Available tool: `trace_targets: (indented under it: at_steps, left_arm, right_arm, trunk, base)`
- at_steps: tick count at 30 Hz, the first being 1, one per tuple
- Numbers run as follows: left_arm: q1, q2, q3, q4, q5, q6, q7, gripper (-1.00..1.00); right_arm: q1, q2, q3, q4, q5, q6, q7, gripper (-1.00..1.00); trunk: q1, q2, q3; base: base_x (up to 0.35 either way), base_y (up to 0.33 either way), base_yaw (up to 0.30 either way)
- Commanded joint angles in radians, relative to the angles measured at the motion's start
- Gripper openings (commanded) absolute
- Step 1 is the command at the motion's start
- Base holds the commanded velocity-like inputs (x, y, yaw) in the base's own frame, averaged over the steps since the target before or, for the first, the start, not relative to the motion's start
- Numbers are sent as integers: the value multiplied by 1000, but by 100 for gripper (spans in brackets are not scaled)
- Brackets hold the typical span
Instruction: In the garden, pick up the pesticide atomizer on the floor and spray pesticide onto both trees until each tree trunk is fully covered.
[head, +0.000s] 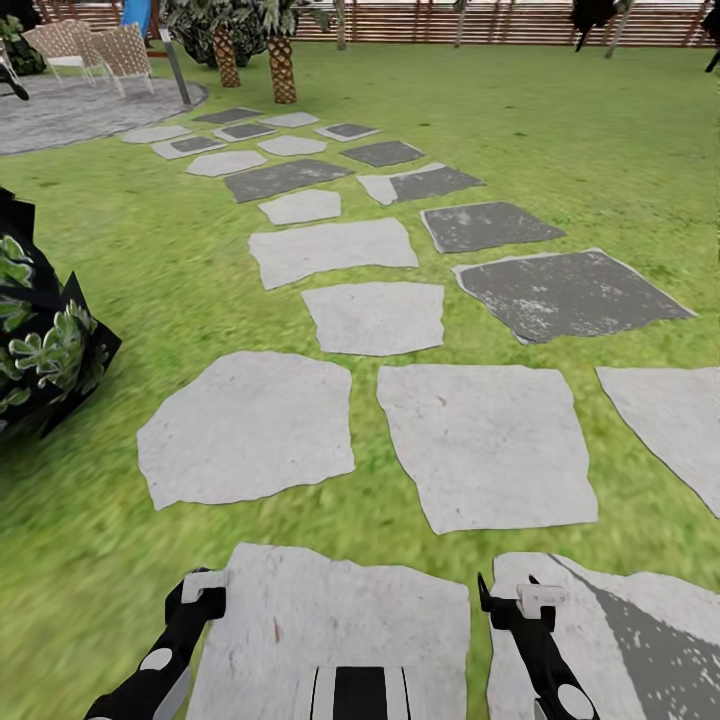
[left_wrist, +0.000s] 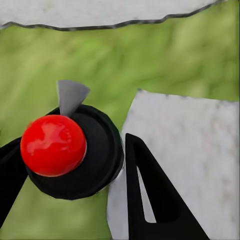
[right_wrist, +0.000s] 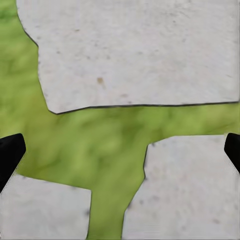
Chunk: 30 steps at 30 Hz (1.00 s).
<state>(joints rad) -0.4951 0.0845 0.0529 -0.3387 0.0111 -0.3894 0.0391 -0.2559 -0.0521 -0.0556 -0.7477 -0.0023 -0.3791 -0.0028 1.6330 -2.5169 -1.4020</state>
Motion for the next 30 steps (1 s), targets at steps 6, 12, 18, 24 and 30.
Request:
trace_targets:
  at_steps: [6, 12, 18, 24, 30]
  left_arm:
    - [0, 0, 1, 2, 1, -3, 1, -100]
    - [0, 0, 1, 3, 1, -3, 1, -100]
    - [0, -2, 1, 4, 1, -3, 1, -100]
    - [3, 1, 1, 7, 8, -2, -2, -100]
    - [62, -2, 3, -2, 5, -3, -1, -100]
  right_arm:
    - [0, 0, 1, 1, 1, -3, 0, 100]
    - [0, 0, 2, 1, 0, -4, 0, 100]
    - [0, 8, 2, 5, 1, -4, -1, 100]
    - [1, 9, 2, 14, 3, -6, -3, 100]
    - [5, -20, 0, 121, 3, -13, -2, 100]
  trunk:
    - [-3, 1, 23]
    - [-6, 3, 46]
    - [-8, 4, 69]
    - [-11, 5, 92]
    - [-14, 7, 116]
  base:
    - [0, 0, 0]
    - [0, 0, 0]
    - [0, 0, 0]
    - [0, 0, 0]
    - [0, 0, 0]
